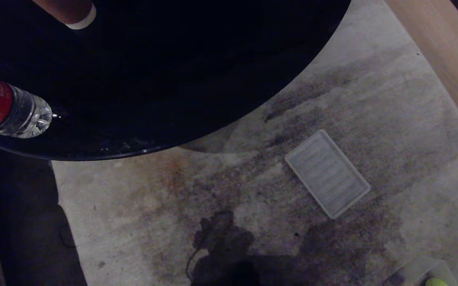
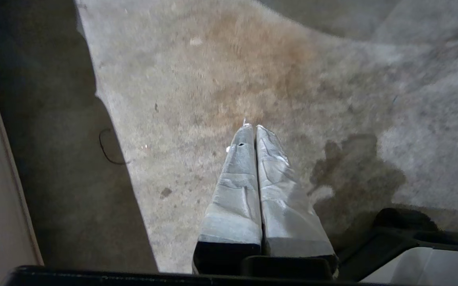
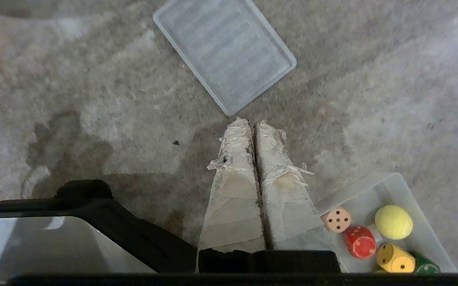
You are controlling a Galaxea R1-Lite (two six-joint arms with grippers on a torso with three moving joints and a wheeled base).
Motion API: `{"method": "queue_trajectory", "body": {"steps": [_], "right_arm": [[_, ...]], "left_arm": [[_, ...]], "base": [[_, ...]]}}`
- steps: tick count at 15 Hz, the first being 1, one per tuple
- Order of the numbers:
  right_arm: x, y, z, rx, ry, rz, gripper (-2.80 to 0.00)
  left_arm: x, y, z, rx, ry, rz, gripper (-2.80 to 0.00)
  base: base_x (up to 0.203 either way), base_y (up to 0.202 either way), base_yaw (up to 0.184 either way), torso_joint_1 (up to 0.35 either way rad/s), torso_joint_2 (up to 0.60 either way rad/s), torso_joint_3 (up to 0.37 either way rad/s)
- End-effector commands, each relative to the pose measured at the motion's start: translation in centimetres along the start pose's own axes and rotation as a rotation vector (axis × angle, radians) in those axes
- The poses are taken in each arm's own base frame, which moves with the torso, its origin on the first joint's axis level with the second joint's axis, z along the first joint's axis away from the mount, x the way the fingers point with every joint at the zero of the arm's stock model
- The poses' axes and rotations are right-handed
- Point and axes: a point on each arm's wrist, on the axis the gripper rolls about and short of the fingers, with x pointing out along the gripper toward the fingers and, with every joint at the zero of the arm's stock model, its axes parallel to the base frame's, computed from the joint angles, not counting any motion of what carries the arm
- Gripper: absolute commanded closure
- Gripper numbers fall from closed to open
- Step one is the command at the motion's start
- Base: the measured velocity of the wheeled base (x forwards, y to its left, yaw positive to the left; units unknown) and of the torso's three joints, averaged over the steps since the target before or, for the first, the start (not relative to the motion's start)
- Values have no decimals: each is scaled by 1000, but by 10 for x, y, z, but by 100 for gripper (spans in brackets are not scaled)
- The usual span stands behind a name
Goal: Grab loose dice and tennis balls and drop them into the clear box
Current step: Close the lid
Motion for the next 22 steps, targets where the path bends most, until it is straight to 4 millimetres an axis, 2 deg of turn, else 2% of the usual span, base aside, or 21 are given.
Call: {"method": "queue_trajectory", "body": {"steps": [1, 22], "right_arm": [[0, 0, 0, 0, 2, 1, 0], [0, 0, 0, -3, 2, 1, 0]], "left_arm": [[0, 0, 0, 0, 3, 1, 0], [0, 0, 0, 0, 3, -2, 0]], "base": [[0, 0, 0, 1, 2, -194], [0, 0, 0, 3, 2, -190]]}}
